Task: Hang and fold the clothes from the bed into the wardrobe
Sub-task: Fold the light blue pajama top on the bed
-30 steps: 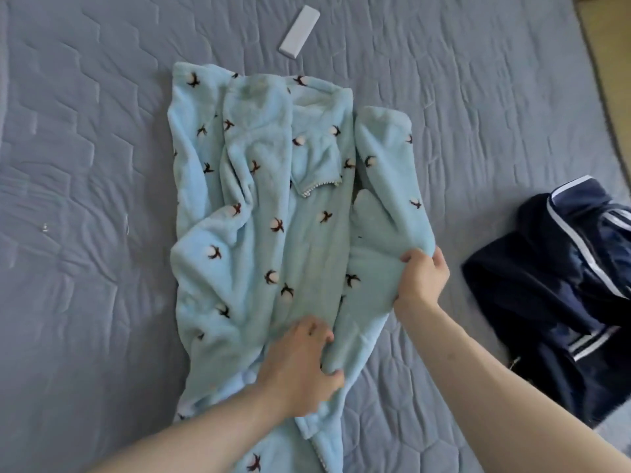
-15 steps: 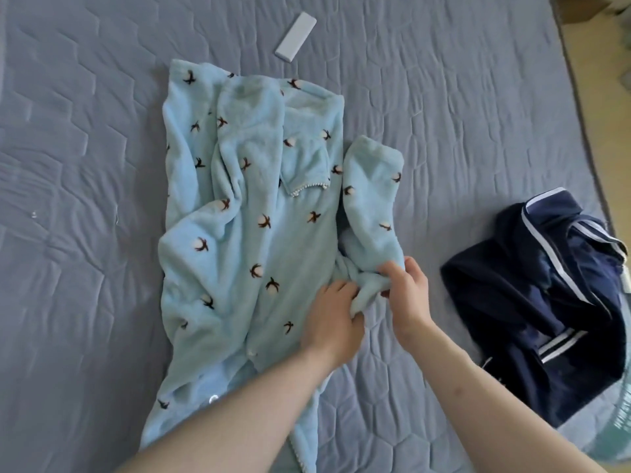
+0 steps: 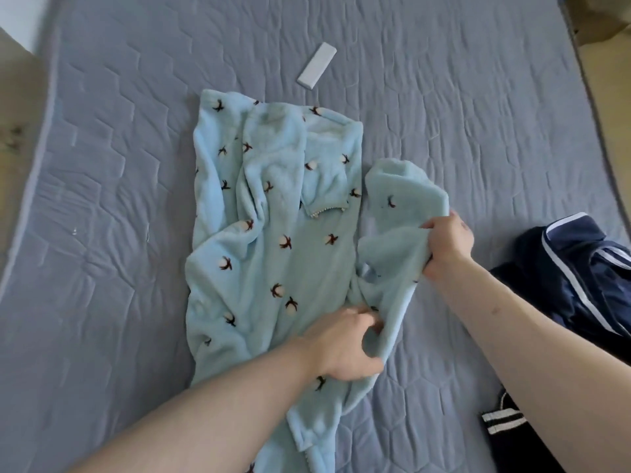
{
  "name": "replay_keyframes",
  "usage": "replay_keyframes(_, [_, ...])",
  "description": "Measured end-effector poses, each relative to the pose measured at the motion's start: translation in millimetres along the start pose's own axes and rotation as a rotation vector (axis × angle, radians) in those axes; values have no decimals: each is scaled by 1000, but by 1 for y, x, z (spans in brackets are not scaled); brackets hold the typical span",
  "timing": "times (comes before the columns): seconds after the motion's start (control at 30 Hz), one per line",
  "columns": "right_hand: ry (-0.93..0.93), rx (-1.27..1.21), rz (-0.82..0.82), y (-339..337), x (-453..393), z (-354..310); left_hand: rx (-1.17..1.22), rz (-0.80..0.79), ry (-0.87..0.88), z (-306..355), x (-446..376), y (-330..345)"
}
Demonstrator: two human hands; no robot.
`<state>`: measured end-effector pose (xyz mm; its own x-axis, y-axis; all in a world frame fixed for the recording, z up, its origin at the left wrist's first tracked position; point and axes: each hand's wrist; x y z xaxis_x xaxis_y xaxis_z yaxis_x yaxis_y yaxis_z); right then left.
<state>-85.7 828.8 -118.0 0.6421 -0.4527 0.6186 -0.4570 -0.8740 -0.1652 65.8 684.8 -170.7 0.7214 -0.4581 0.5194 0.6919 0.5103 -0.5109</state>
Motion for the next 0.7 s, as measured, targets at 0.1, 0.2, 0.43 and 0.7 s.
replay_keyframes(0.1, [-229,-21,-90,24,20,-17,182,218,-94,-8,10,-21])
replay_keyframes(0.2, [-432,93,-240,67,40,-21,374,380,-174,-32,28,-42])
replay_keyframes(0.43, [-589,1120,-677,146,50,48,355,574,-364,-118,66,-65])
replay_keyframes(0.7, [-575,1231,-492,105,35,115,357,627,-456,-172,95,-58])
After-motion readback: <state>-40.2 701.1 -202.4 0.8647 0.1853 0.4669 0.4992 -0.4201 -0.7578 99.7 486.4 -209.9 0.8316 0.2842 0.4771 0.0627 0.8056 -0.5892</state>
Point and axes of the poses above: each hand's wrist, its own x-axis away from the middle knuckle, its own y-axis out of the palm, z = x × y, and after that the axes turned 2 degrees about -x, right-handed
